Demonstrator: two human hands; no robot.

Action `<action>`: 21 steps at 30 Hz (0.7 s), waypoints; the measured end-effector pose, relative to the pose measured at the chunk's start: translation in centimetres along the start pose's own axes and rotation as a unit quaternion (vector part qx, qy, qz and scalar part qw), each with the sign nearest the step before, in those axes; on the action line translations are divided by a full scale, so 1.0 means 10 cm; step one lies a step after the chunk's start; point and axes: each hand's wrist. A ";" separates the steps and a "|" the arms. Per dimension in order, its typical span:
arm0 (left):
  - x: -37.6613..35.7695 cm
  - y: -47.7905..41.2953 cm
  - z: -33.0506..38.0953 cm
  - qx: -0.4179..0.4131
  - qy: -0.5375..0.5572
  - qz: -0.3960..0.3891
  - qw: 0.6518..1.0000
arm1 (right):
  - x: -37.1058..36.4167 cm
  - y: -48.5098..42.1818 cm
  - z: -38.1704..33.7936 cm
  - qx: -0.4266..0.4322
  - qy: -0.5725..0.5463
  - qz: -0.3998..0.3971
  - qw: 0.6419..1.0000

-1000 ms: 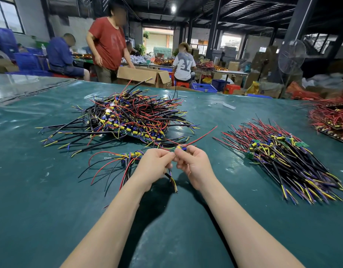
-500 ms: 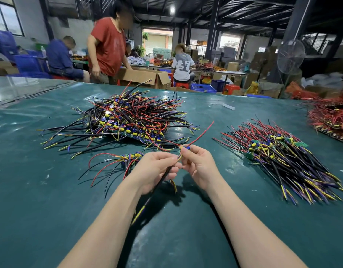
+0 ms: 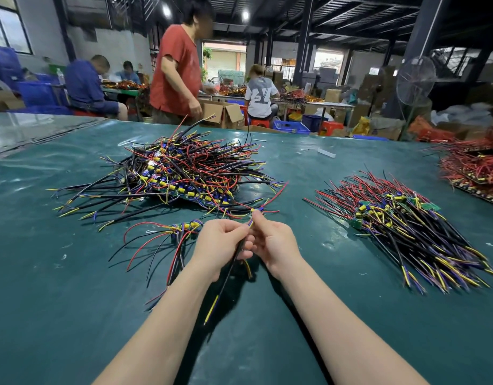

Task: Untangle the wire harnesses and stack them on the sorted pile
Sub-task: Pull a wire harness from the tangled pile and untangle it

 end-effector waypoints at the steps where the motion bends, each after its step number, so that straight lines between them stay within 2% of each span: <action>1: 0.01 -0.01 -0.01 -0.002 -0.008 0.014 1.000 | -0.02 0.01 0.00 0.010 0.026 -0.002 1.000; 4: 0.03 -0.03 -0.03 -0.010 -0.042 0.019 0.999 | -0.06 0.04 -0.01 0.040 0.067 0.001 0.997; 6: 0.04 -0.02 -0.01 -0.007 -0.047 -0.007 0.999 | -0.06 0.05 -0.03 0.032 0.047 0.010 0.998; 11: 0.04 -0.01 0.03 0.045 0.069 -0.072 0.994 | -0.09 0.05 -0.04 -0.013 -0.056 0.017 0.998; 13: 0.00 0.00 0.02 0.065 0.091 -0.071 0.991 | -0.06 0.04 -0.04 0.010 -0.032 0.028 0.999; 16: -0.06 0.02 0.00 0.048 0.035 -0.050 0.997 | -0.01 0.04 -0.05 0.051 0.038 0.043 0.997; 21: -0.01 0.02 -0.03 -0.024 -0.088 -0.015 0.996 | -0.03 0.05 -0.06 0.037 0.035 0.043 0.998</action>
Point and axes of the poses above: each hand's wrist, its own y-axis away from the middle knuckle, its own x-axis out of the back of the hand, z = x × y, and after that the axes turned 2 degrees about -y, right-handed
